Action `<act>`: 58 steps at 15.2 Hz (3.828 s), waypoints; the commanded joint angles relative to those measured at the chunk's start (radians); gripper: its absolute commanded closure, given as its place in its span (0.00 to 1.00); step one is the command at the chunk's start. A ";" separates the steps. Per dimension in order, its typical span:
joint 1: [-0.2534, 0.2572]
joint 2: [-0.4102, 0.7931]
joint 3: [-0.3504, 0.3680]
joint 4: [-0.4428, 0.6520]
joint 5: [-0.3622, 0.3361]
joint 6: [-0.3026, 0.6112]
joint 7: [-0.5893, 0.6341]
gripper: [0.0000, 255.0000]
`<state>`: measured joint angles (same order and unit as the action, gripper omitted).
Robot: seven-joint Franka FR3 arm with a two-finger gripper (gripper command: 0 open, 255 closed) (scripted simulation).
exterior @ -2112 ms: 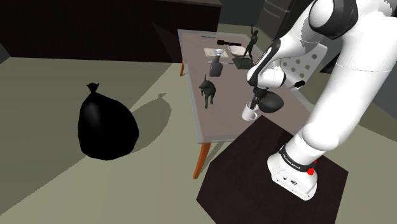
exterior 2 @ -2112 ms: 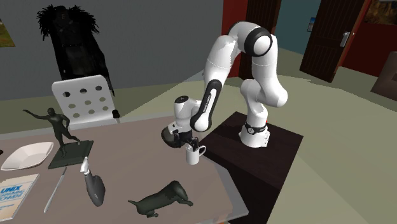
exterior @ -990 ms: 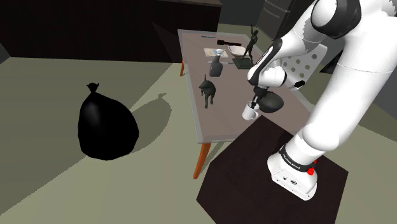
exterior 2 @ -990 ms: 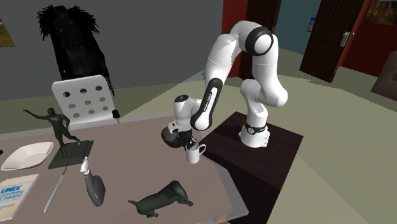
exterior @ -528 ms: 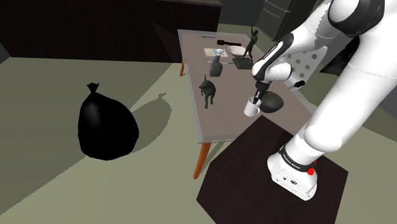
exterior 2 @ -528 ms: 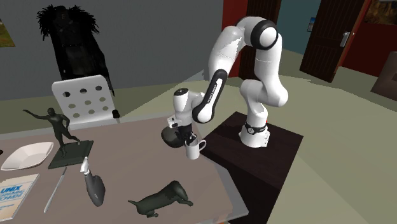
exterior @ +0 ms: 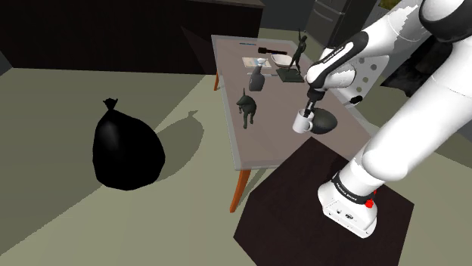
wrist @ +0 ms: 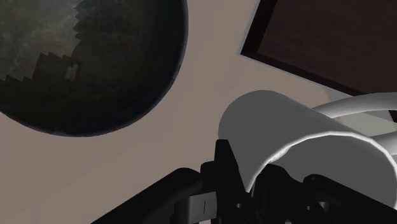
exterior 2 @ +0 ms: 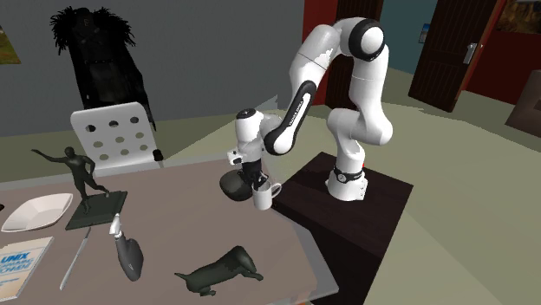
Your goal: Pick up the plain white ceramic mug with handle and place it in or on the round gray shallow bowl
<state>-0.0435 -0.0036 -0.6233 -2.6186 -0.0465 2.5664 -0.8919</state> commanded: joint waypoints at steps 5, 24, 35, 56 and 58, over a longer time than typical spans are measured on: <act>-0.012 -0.103 0.003 0.013 -0.092 -0.101 0.065 1.00; -0.091 -0.139 -0.111 0.210 -0.119 -0.314 -0.127 1.00; -0.133 0.066 -0.198 0.322 0.055 -0.266 -0.377 1.00; -0.178 0.228 -0.145 0.288 0.229 -0.121 -0.496 0.00; -0.178 0.228 -0.145 0.288 0.229 -0.121 -0.496 0.00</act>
<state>-0.2212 0.2243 -0.7679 -2.3304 0.1828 2.4453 -1.3879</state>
